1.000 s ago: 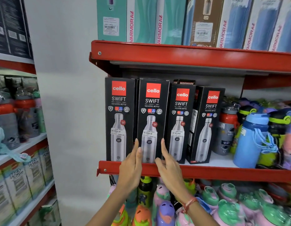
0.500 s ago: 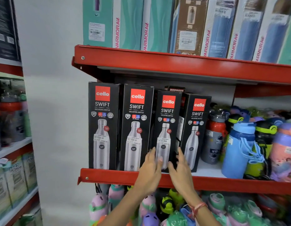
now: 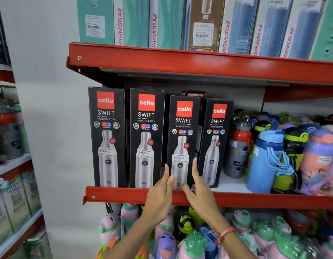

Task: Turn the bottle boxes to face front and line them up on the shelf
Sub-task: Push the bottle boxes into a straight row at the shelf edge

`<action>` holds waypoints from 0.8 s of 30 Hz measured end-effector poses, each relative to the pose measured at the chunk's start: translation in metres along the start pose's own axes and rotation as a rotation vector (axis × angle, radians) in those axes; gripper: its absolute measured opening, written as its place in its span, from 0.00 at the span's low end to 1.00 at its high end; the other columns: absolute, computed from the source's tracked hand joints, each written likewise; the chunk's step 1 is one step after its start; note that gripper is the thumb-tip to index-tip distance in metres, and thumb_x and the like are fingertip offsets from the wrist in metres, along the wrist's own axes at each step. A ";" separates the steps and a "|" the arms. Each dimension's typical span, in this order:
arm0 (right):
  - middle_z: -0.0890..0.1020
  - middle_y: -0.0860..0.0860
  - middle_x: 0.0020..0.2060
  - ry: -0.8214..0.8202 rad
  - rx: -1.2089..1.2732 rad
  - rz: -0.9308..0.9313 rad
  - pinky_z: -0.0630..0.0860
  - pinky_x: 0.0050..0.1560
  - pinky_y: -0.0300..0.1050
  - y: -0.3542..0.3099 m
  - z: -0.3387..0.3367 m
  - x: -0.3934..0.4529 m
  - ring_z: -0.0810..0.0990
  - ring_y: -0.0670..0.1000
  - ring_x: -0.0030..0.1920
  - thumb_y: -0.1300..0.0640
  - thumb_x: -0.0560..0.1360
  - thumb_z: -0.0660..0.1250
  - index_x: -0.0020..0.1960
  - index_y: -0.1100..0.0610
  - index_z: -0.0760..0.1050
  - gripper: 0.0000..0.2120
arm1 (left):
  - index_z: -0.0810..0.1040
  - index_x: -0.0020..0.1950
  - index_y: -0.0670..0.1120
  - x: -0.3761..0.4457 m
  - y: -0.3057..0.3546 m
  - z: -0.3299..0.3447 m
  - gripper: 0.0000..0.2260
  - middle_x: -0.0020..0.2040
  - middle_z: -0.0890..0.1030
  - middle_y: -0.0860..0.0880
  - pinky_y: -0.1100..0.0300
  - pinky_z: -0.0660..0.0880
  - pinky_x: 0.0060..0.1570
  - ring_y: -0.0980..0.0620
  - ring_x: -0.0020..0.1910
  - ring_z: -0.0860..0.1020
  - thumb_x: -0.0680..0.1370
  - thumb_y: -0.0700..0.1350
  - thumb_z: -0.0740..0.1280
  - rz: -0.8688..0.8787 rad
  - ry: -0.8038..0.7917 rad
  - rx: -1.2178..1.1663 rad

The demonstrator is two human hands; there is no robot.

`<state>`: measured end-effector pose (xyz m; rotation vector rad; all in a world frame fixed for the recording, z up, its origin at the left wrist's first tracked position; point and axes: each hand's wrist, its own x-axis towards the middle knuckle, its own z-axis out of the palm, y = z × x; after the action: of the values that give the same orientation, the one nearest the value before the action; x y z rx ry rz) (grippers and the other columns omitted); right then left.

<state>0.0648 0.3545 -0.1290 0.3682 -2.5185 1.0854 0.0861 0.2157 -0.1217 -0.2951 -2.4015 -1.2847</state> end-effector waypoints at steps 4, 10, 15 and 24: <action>0.72 0.46 0.52 -0.010 0.034 -0.015 0.67 0.45 0.41 -0.001 -0.002 -0.005 0.71 0.44 0.45 0.48 0.78 0.60 0.74 0.37 0.33 0.40 | 0.52 0.76 0.56 -0.005 0.000 -0.002 0.23 0.26 0.66 0.53 0.57 0.64 0.37 0.57 0.29 0.69 0.81 0.56 0.48 0.030 0.010 0.054; 0.73 0.45 0.57 -0.050 0.090 -0.023 0.75 0.57 0.47 0.009 -0.017 -0.002 0.79 0.47 0.53 0.51 0.79 0.61 0.75 0.34 0.42 0.35 | 0.58 0.75 0.52 -0.004 0.000 0.001 0.24 0.44 0.79 0.52 0.56 0.70 0.53 0.50 0.50 0.77 0.81 0.57 0.49 -0.001 0.071 0.121; 0.76 0.52 0.61 0.276 0.136 0.006 0.76 0.56 0.45 0.031 -0.049 0.009 0.78 0.47 0.55 0.59 0.78 0.61 0.73 0.48 0.64 0.23 | 0.71 0.65 0.49 -0.008 0.024 0.026 0.15 0.59 0.73 0.55 0.58 0.71 0.61 0.58 0.58 0.73 0.81 0.48 0.54 0.228 0.236 0.044; 0.47 0.38 0.75 0.093 0.347 0.118 0.55 0.71 0.49 0.061 -0.063 0.044 0.53 0.50 0.77 0.43 0.80 0.51 0.75 0.38 0.36 0.31 | 0.34 0.75 0.56 0.034 0.061 0.098 0.30 0.78 0.55 0.40 0.46 0.59 0.71 0.39 0.74 0.60 0.78 0.63 0.45 -0.105 -0.228 -0.061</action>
<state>0.0171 0.4378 -0.1098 0.2548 -2.2932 1.5540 0.0535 0.3312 -0.1100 -0.3547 -2.6008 -1.4428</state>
